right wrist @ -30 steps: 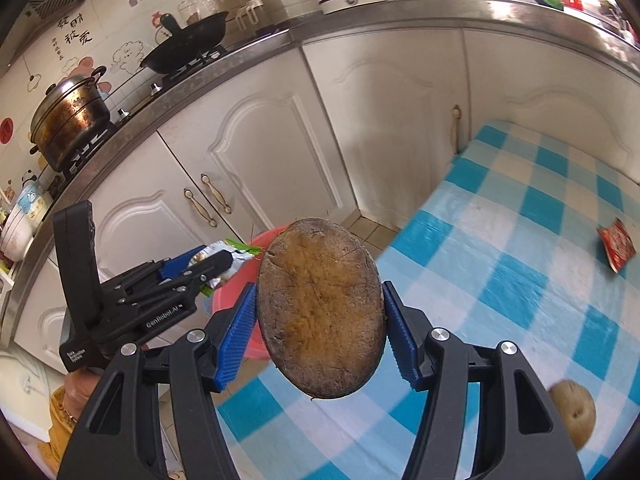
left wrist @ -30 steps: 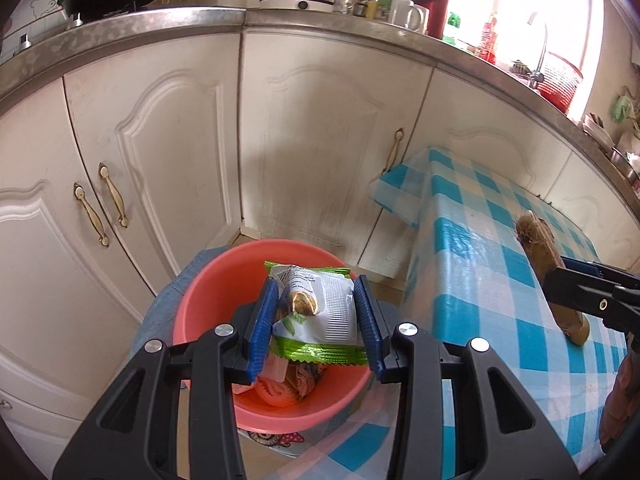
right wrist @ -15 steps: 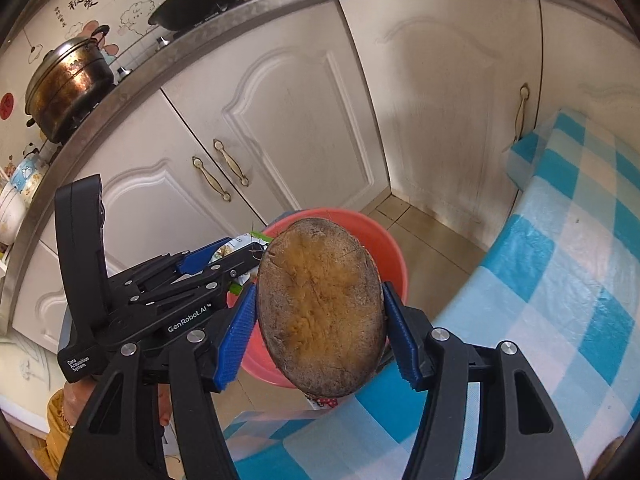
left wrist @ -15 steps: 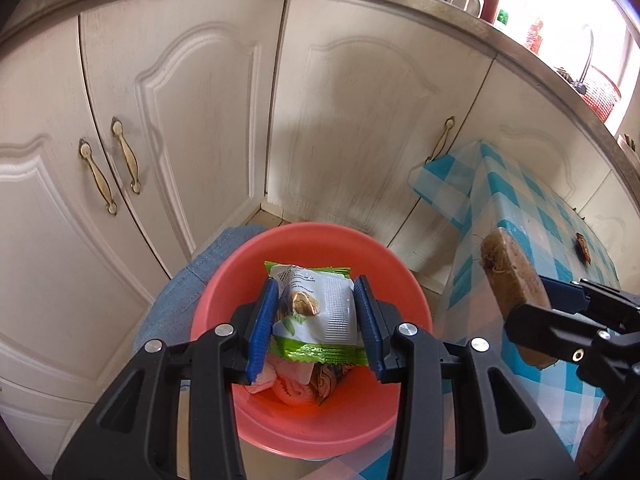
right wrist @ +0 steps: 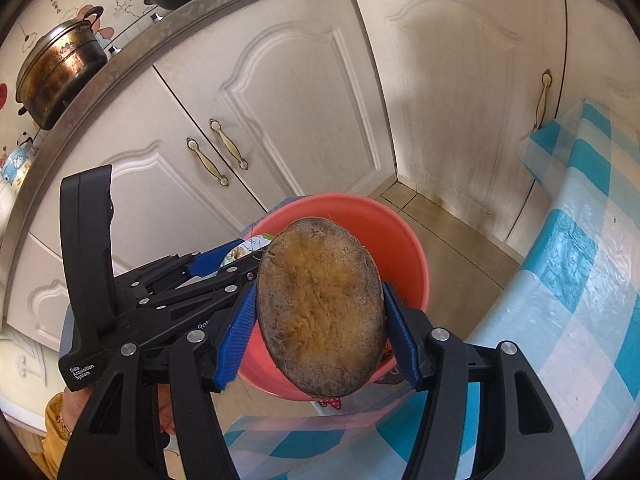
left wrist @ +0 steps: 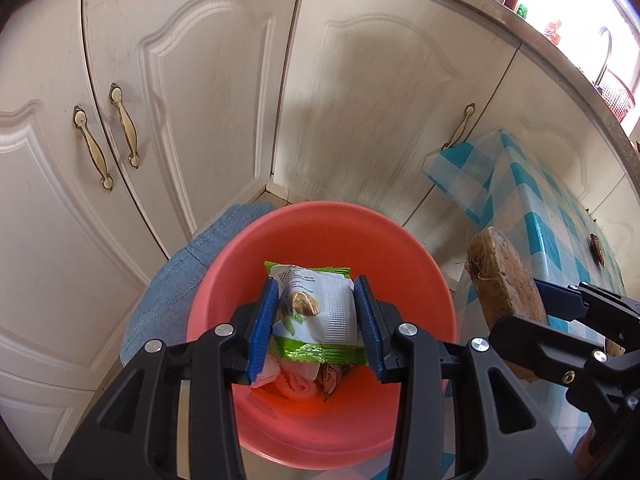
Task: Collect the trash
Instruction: 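Open both grippers over the red bucket to drop wrapper and potato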
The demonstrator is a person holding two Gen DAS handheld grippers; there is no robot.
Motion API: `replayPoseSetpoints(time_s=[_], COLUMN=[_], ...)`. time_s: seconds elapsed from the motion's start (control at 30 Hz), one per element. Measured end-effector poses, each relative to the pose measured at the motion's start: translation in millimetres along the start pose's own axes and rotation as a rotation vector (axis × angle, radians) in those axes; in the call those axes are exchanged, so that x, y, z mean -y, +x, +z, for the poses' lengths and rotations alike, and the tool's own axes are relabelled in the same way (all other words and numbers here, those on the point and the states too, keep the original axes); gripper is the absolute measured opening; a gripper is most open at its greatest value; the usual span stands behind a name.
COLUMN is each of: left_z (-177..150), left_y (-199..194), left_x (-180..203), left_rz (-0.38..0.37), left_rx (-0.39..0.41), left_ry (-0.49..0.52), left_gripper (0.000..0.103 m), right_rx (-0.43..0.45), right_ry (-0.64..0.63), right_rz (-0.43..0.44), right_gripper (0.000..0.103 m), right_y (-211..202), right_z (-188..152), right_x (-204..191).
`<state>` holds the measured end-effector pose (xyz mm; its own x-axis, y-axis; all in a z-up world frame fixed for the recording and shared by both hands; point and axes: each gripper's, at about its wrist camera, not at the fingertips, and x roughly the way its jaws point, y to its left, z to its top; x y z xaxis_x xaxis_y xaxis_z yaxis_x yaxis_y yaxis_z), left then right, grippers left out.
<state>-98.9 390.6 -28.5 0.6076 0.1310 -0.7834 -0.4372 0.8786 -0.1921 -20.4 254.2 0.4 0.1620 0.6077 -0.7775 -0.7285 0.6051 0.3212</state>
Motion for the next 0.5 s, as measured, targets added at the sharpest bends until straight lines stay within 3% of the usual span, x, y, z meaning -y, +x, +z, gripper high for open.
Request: replayPoseSetpoints(time_s=[0.07, 0.13, 0.23, 0.3, 0.5], left_z=[-0.2, -1.2, -5.0, -7.6, -10.2], left_y=[5.6, 16.3, 18.6, 11.8, -15.2], left_x=[-3.9, -11.8, -22.5, -27.8, -28.4], left_rz=[-0.005, -0.003, 0.048, 0.031, 0.003], left_rx=[-0.009, -0.042, -0.039, -0.015, 0.069], left_ry=[-0.01, -0.046, -0.097, -0.13, -0.161], left_gripper=[0.044, 0.078, 0.083, 0.087, 0.09], right_rx=[-0.007, 0.006, 0.053, 0.102, 0.221], right_ry=[0.004, 0.031, 0.065, 0.083, 0.142], right_rz=[0.005, 0.003, 0.008, -0.005, -0.053], right_gripper=[0.069, 0.083, 0.083, 0.088, 0.089], right_y=[4.1, 2.5, -12.5, -28.3, -77.7], right_z=[1.4, 3.3, 2.2, -0.8, -12.3], right_x=[-0.4, 2.9, 9.3, 14.5, 35.0])
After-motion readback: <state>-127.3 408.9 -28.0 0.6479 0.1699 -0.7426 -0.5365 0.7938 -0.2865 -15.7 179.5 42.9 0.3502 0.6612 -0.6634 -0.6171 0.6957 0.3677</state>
